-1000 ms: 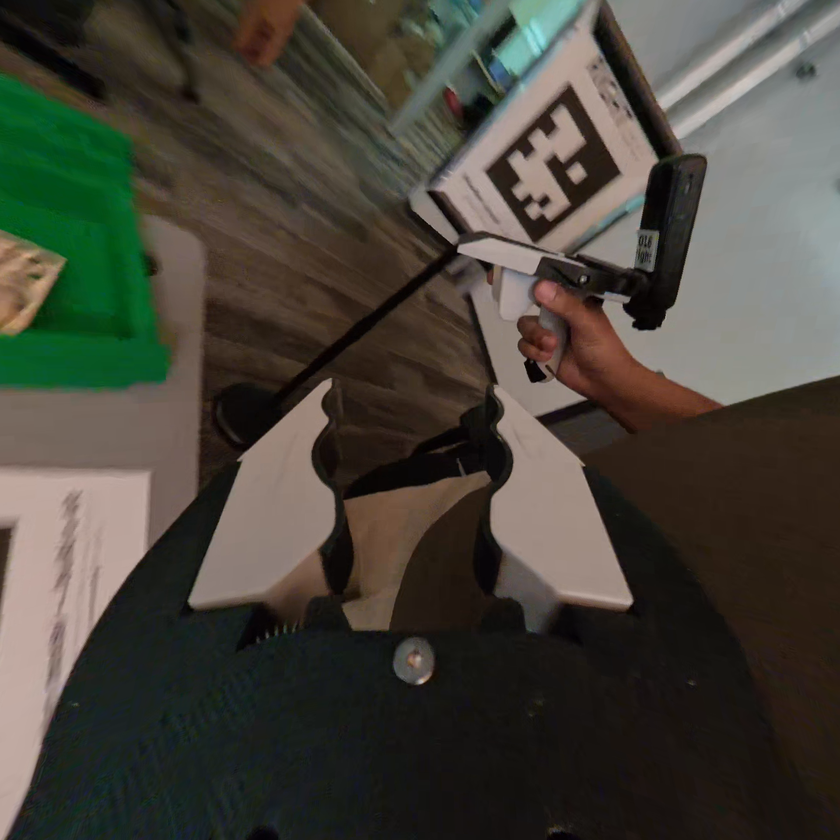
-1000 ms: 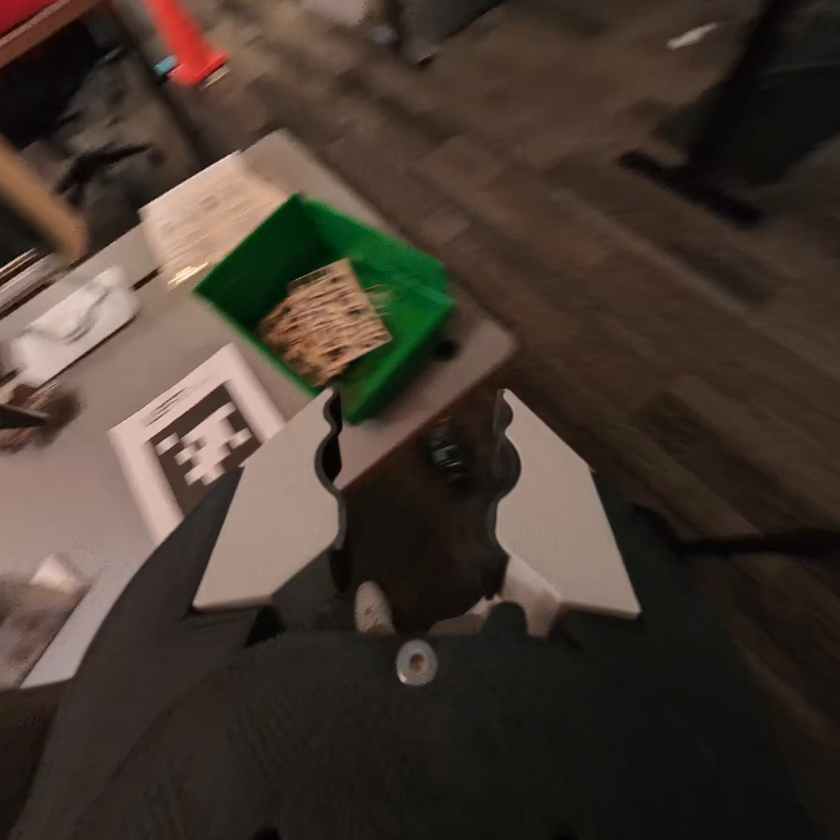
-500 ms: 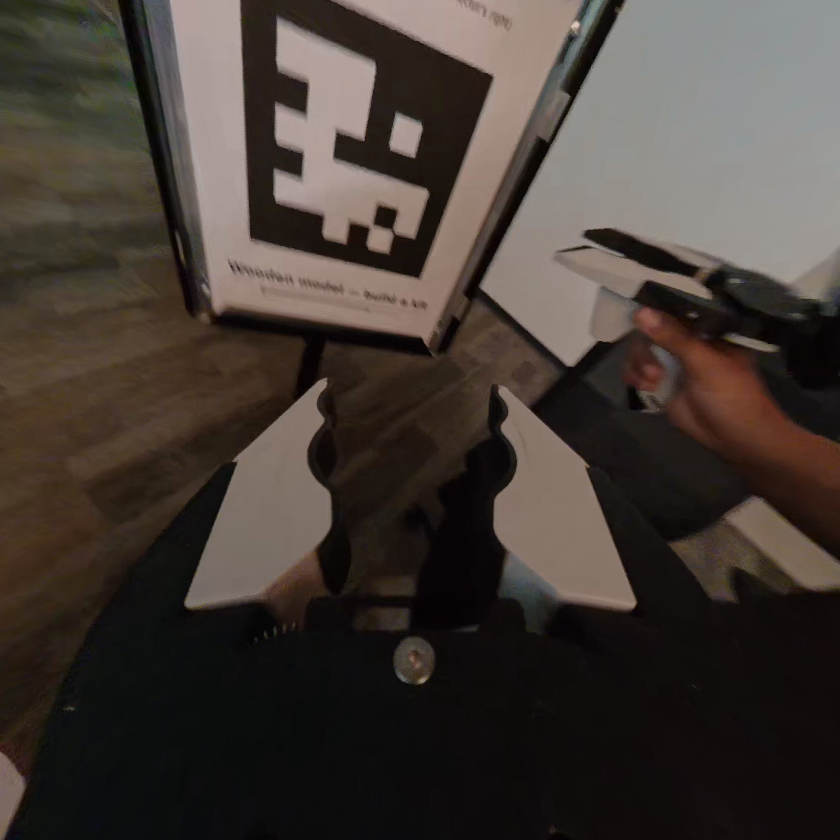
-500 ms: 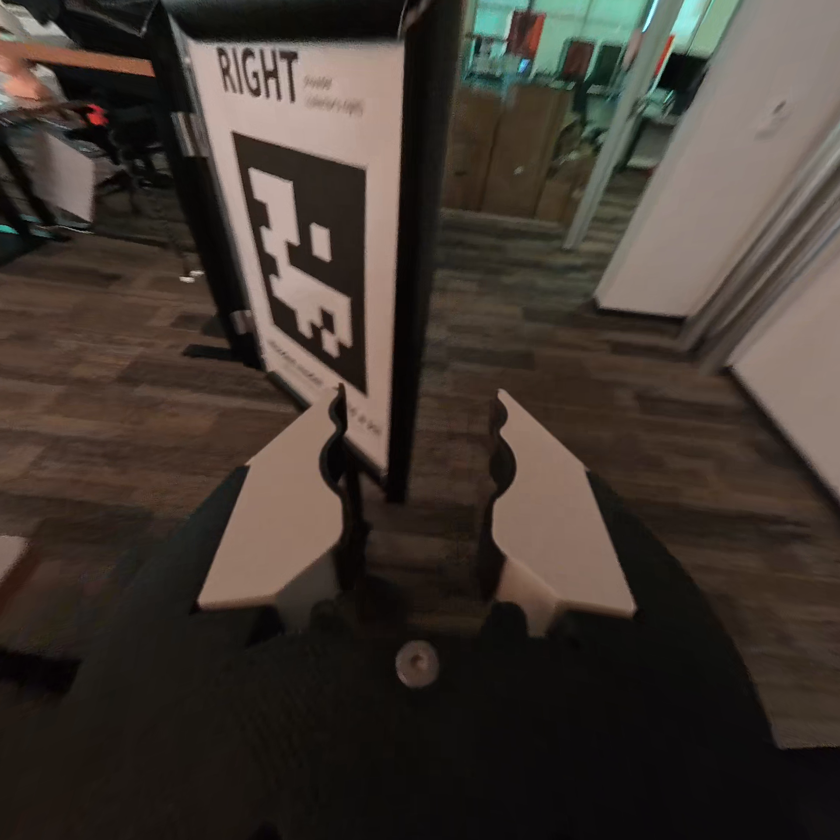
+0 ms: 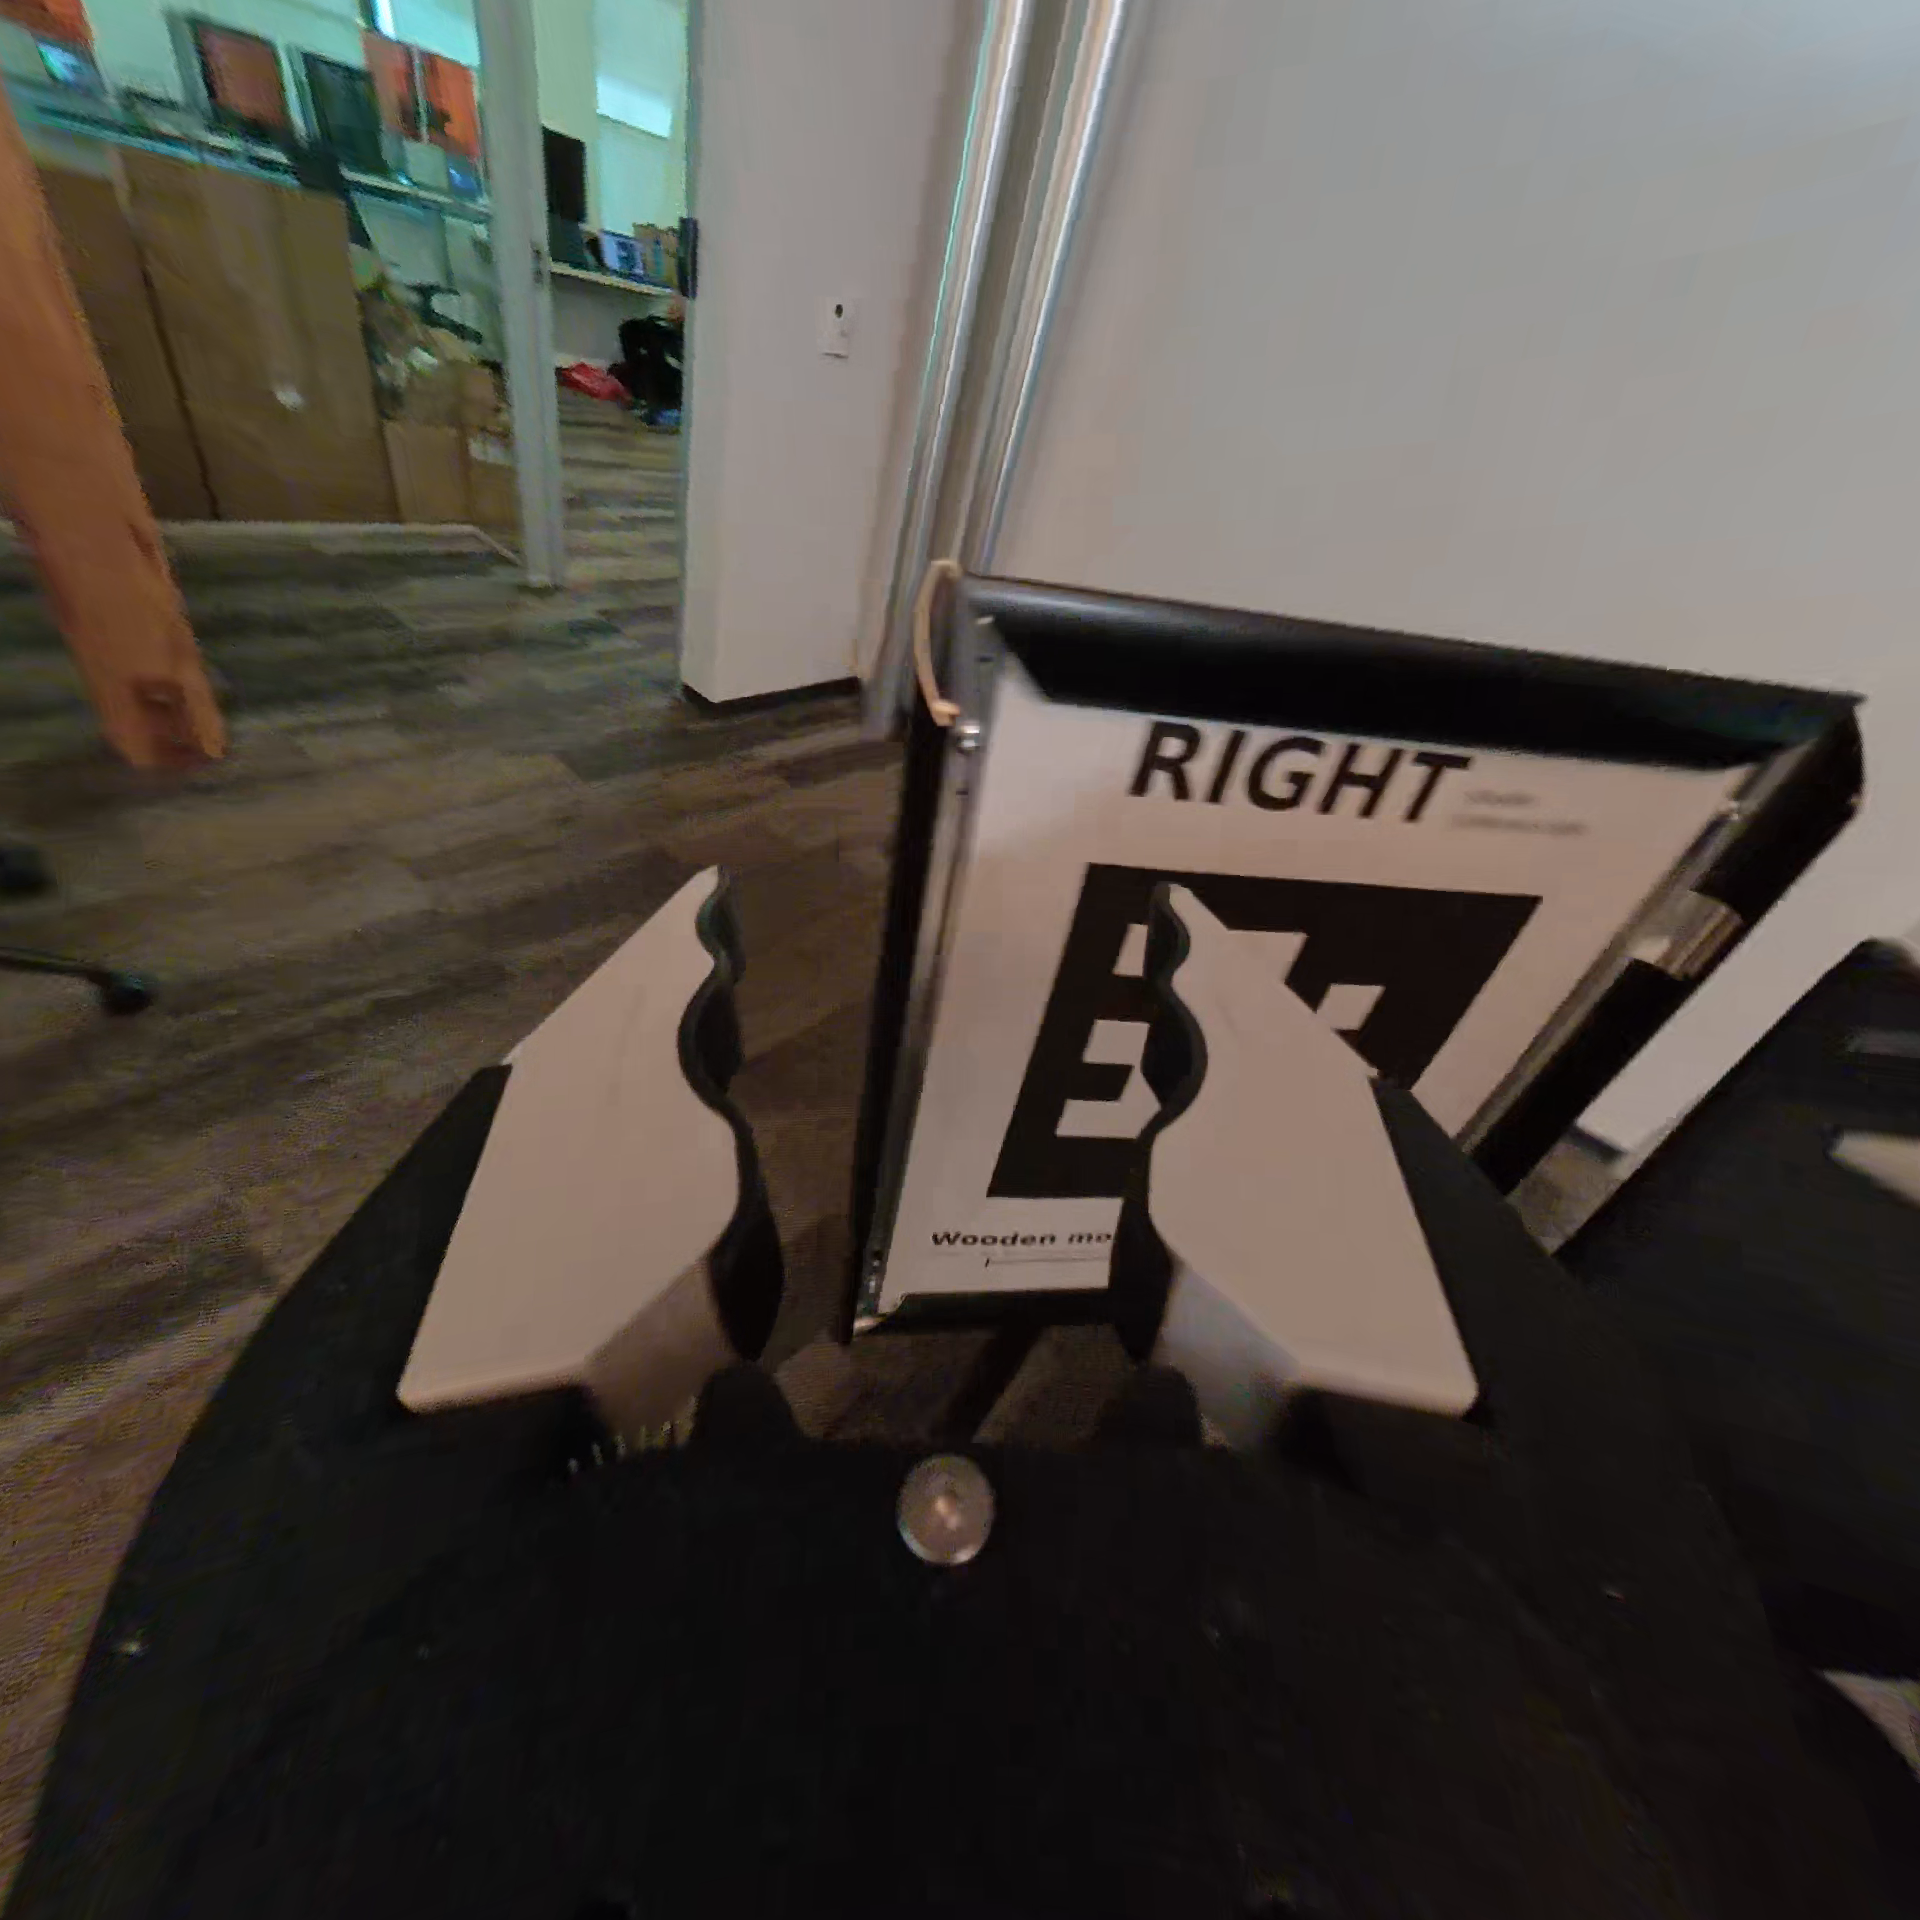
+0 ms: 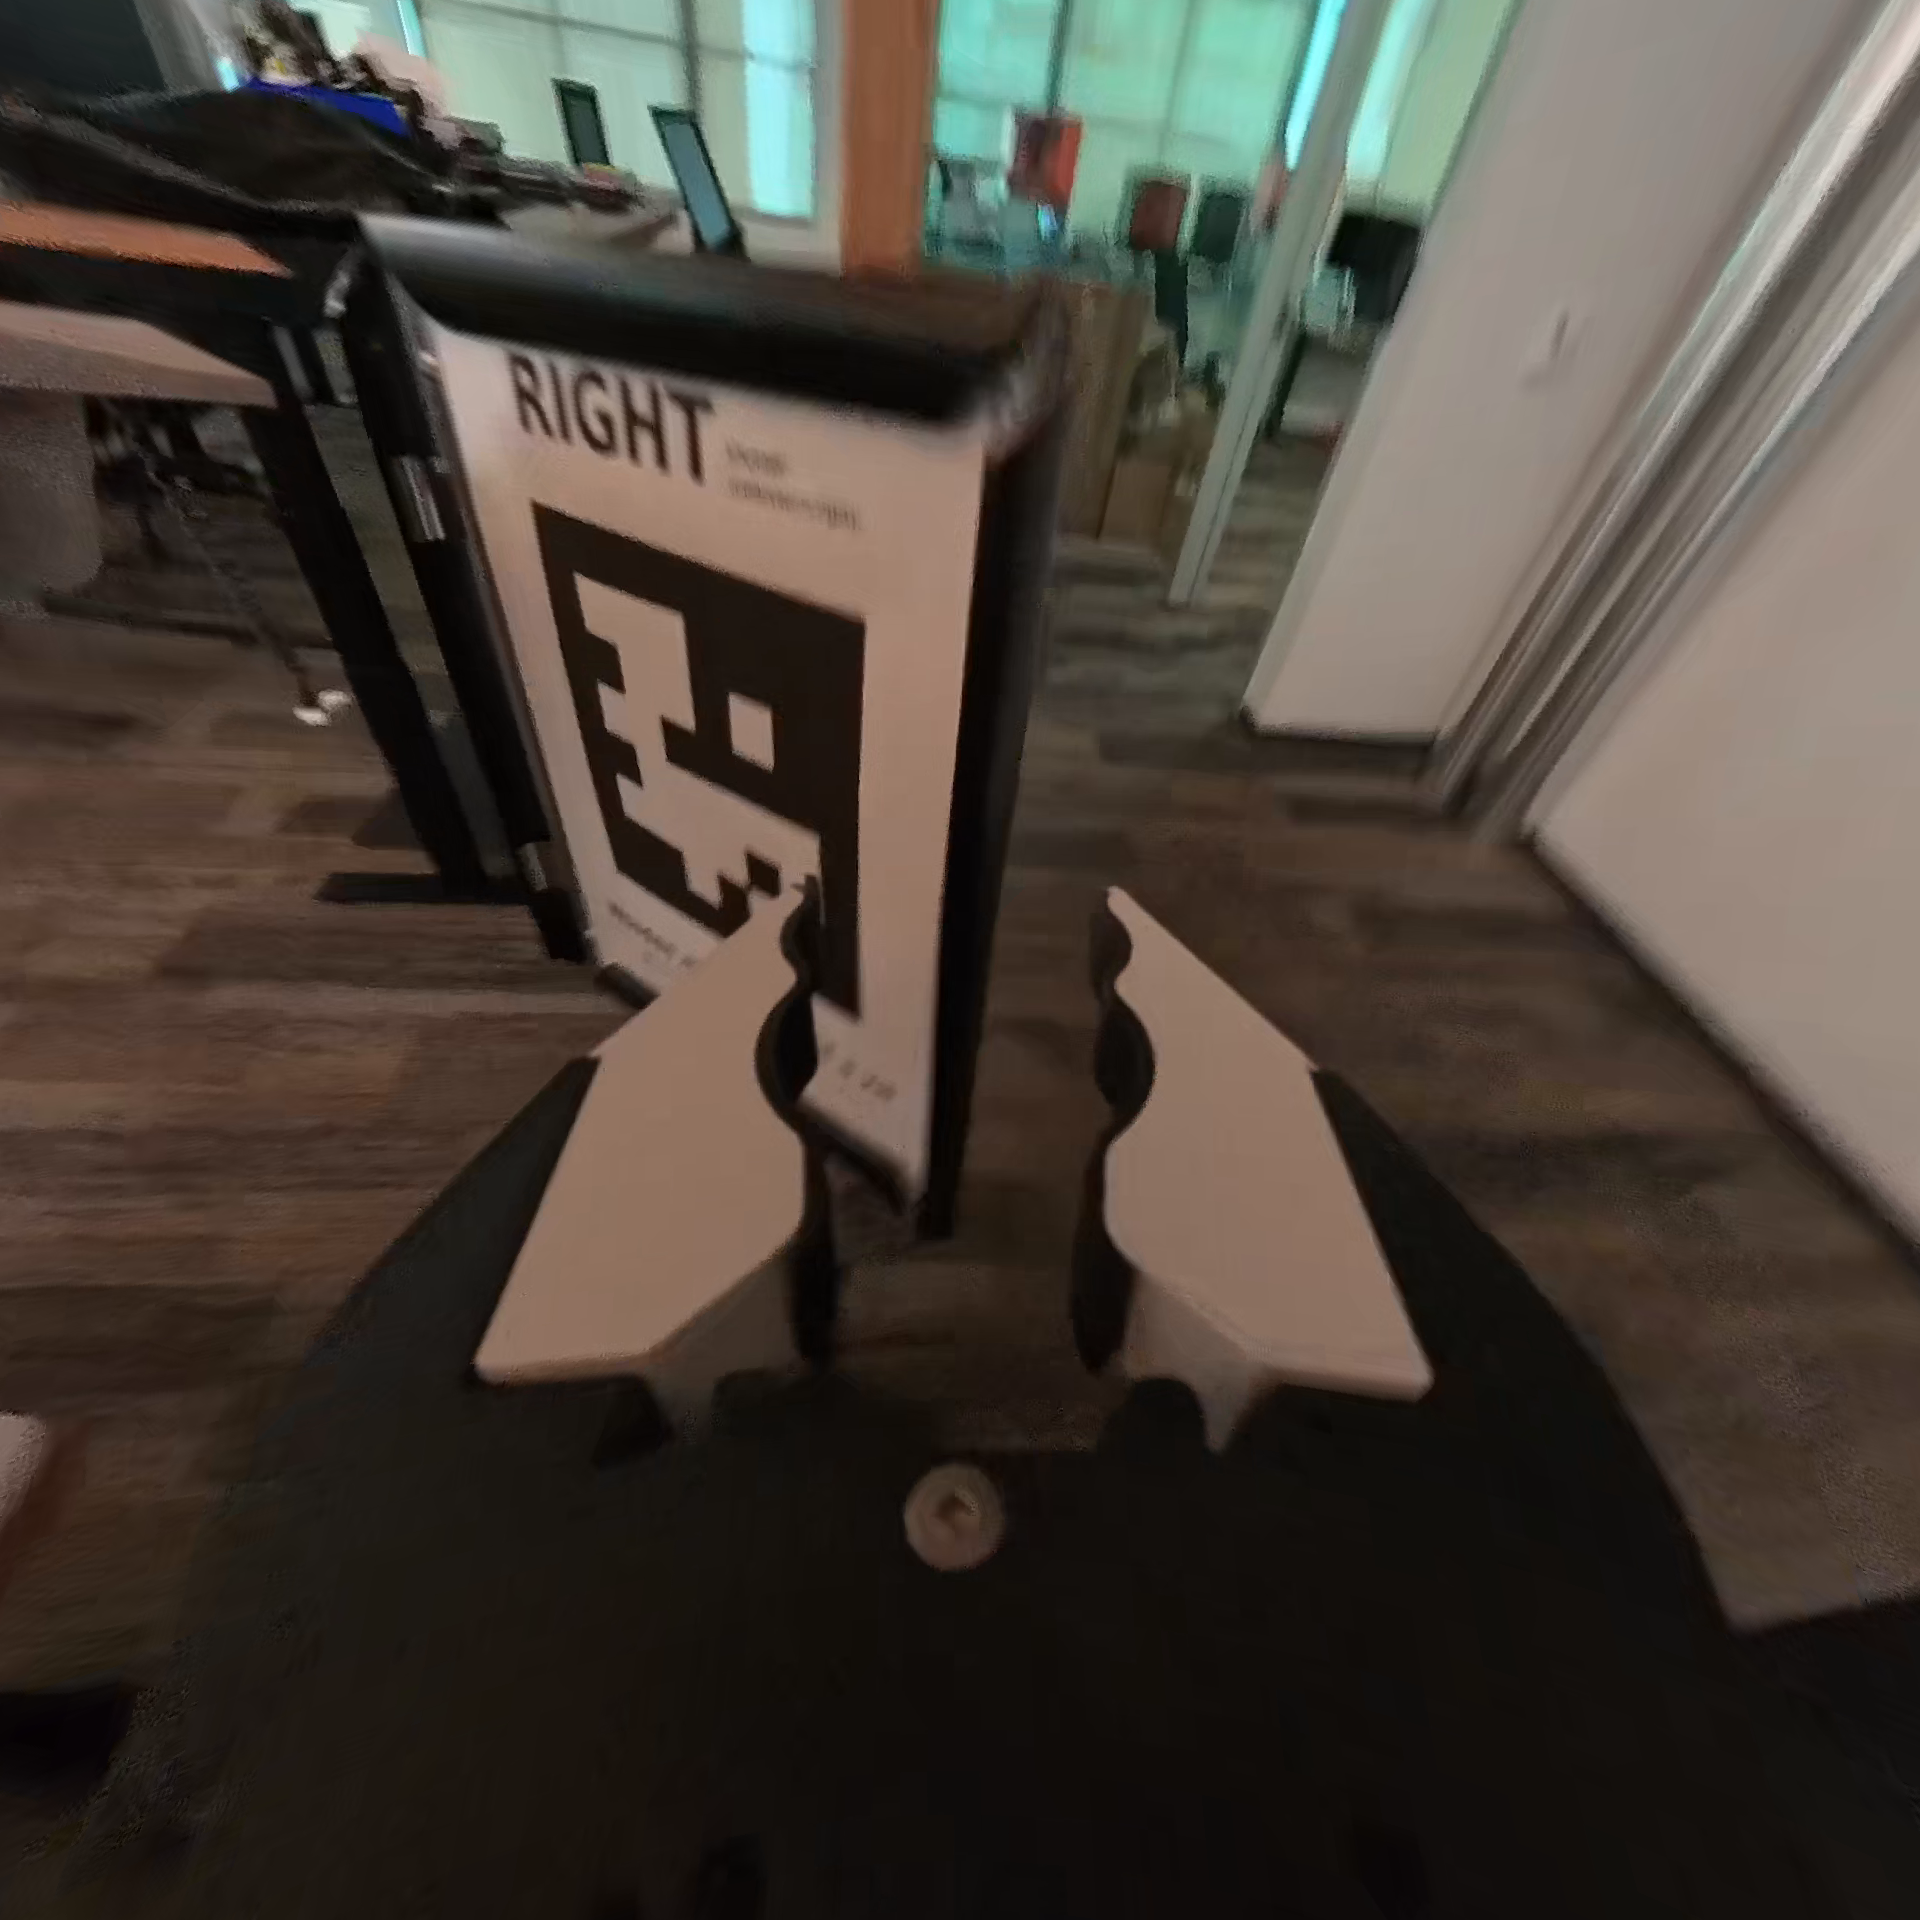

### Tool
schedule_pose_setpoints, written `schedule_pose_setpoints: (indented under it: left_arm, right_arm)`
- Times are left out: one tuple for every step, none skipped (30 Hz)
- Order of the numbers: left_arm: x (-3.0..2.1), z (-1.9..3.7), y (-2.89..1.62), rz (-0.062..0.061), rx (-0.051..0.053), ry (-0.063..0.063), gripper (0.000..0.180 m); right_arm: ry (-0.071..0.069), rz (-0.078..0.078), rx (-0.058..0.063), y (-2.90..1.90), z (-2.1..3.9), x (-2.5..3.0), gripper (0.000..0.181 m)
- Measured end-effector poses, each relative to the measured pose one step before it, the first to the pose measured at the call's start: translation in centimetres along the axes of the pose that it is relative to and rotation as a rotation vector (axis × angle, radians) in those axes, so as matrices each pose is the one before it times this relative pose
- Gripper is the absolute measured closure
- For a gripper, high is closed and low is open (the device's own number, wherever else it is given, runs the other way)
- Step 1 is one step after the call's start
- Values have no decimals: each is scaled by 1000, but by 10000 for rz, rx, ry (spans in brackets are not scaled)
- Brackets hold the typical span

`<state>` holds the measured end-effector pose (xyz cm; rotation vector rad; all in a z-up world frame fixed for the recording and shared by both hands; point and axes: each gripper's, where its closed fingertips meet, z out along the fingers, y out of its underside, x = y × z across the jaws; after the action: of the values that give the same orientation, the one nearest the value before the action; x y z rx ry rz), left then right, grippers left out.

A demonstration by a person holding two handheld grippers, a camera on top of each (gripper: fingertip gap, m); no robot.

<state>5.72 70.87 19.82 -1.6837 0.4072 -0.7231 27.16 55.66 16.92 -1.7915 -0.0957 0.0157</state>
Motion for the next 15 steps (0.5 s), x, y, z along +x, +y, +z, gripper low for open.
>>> schedule_pose_setpoints:
  left_arm:
    - [-768,592,414,-235,-10,228,103]
    - [-554,758,809,-108,-140,269,100]
    - [-342,1169,1059,-88,-311,388,98]
    - [-37,1097,1467,-104,-486,493,96]
    - [45,1219,1546,-163,-534,516,95]
    - [257,1100,1431,-201,-472,597,93]
    - [183,973,1197,-117,-360,495,94]
    - [181,809,935,-56,-218,310,96]
    - [262,627,675,49,-134,350,99]
    - [143,483,494,96,-88,179,109]
    - [-344,358,237,105,19,-207,115]
    - [-365,105,-45,139,135,-182,123]
    - [34,5,-37,79,81,128,132]
    - [59,-39,-1,-130,-12,174,134]
    - [-16,-199,8,-91,-28,141,137]
  right_arm:
    - [-55,1666,-420,1834,204,-369,128]
    - [-65,1859,-327,1962,402,-99,129]
    - [-15,1637,-336,2097,666,388,128]
    - [122,1299,-374,2005,903,900,127]
    - [236,1108,-327,1717,1037,1219,125]
    - [179,1070,-242,1341,1092,1206,125]
    - [-10,1040,-198,1004,1062,811,122]
    - [-82,886,-146,714,971,442,119]
    - [-3,657,-39,445,830,298,118]
    - [23,391,98,186,702,224,117]
    - [120,179,97,144,646,198,119]
    - [161,160,63,138,610,284,119]
    - [67,382,120,-10,582,120,119]
    - [15,631,174,-141,526,115,119]
    - [59,677,189,-188,444,422,119]
